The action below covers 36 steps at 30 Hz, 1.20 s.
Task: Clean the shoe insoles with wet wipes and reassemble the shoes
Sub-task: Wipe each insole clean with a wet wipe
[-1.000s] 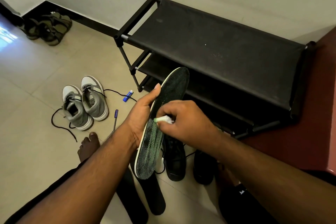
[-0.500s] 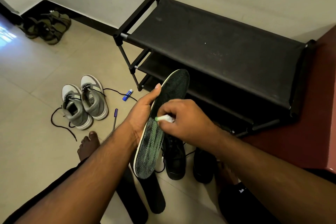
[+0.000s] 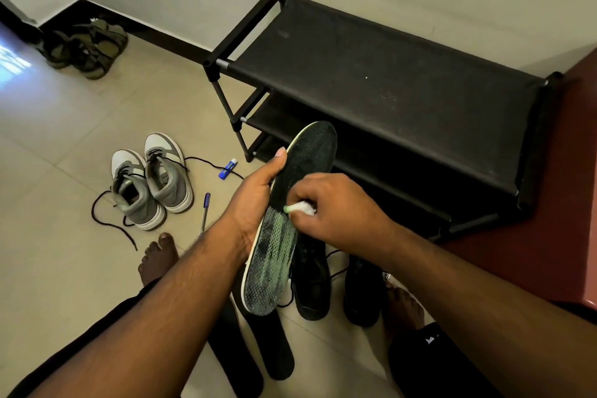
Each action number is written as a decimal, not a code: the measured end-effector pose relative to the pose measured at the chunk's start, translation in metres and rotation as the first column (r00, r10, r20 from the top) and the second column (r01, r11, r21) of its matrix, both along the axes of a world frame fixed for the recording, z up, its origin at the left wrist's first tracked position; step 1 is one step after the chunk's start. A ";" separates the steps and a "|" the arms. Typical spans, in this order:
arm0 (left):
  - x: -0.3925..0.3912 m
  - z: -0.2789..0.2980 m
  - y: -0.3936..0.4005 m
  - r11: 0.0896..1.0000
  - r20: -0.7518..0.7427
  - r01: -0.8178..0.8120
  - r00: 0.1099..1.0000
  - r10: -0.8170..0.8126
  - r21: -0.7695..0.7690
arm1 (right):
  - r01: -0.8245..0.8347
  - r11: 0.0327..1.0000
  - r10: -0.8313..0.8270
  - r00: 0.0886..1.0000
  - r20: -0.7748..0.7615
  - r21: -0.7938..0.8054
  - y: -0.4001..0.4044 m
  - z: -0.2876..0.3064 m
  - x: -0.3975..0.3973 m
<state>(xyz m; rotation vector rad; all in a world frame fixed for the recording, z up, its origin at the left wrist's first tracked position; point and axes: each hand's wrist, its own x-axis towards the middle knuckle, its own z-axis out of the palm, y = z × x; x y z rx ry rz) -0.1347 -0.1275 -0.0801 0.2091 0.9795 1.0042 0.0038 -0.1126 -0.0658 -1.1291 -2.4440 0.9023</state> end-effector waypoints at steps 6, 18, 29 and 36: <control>-0.002 0.000 -0.001 0.994 -0.050 0.111 0.993 -0.111 -0.016 | 0.237 0.968 -0.242 0.969 0.045 0.082 0.021 -0.002 0.015; -0.010 -0.002 0.000 0.994 -0.016 0.111 0.994 -0.111 -0.019 | 0.096 0.995 -0.099 0.990 0.103 0.041 0.014 0.000 0.010; -0.011 -0.001 0.002 0.999 0.036 0.017 0.999 -0.016 -0.040 | -0.068 0.991 0.081 0.990 0.111 -0.116 0.013 0.005 0.009; -0.012 0.004 0.000 0.991 0.013 0.115 0.993 -0.114 -0.064 | 0.276 0.959 -0.283 0.949 0.140 0.066 0.035 0.000 0.026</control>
